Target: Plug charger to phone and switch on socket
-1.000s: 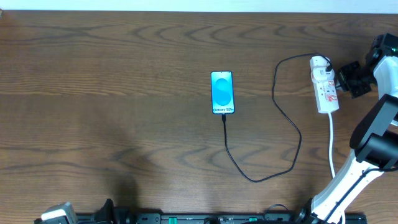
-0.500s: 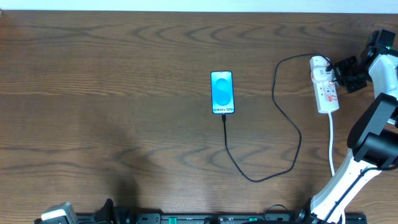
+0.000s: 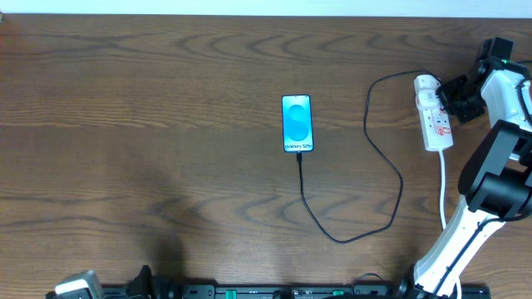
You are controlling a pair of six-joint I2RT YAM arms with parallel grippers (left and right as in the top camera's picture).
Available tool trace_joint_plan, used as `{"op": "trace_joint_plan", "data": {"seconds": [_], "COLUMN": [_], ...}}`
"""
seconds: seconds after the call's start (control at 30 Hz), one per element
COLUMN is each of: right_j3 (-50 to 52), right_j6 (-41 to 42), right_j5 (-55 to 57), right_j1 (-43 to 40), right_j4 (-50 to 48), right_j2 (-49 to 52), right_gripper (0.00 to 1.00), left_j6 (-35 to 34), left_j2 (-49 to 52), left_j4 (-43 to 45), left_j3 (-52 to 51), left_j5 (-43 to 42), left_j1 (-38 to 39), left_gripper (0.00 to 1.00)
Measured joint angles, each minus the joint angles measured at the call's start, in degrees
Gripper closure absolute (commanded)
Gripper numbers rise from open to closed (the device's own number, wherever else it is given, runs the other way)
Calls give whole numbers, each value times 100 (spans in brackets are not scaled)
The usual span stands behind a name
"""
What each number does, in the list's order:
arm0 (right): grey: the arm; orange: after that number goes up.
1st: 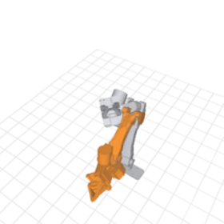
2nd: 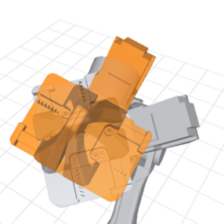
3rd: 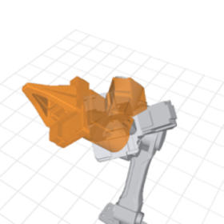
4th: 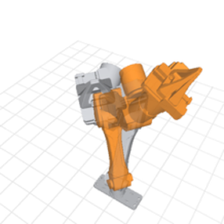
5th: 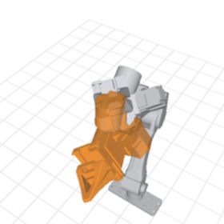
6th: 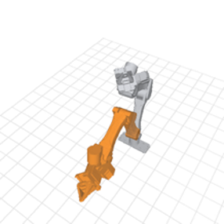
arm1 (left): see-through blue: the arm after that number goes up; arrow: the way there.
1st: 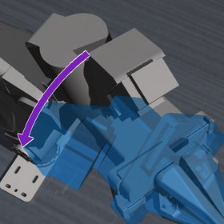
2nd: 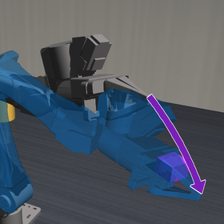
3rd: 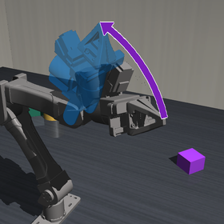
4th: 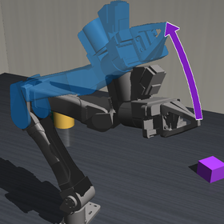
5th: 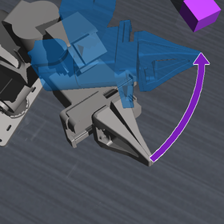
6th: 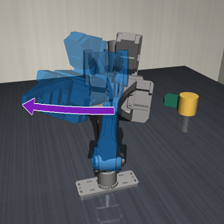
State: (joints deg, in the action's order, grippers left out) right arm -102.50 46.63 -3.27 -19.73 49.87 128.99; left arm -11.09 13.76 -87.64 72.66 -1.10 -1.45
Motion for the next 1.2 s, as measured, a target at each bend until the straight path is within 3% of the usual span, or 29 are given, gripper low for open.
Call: {"op": "trace_joint_plan", "data": {"seconds": [0.37, 0.5, 0.77, 1.0, 1.2], "right_j3": [-50, 48, 44, 59, 44], "right_j6": [-212, -214, -212, -212, -214], "right_j5": [136, 389, 518, -103, -839], "right_j1": [155, 66, 9, 105, 223], "right_j4": [852, 1158, 1091, -55, -730], "right_j2": [-92, -649, -3373, -5348, -6588], "right_gripper": [99, 99, 99, 99, 82], "left_j6": [0, 0, 0, 0, 0], "left_j2": [0, 0, 0, -2, -2], "left_j4": [2, 0, 2, -2, 2], "left_j3": [0, 0, 0, 0, 0], "left_j5": [0, 0, 0, 0, 0], "left_j1": [0, 0, 0, 0, 0], "left_gripper": [5, 5, 5, 5, 5]}}
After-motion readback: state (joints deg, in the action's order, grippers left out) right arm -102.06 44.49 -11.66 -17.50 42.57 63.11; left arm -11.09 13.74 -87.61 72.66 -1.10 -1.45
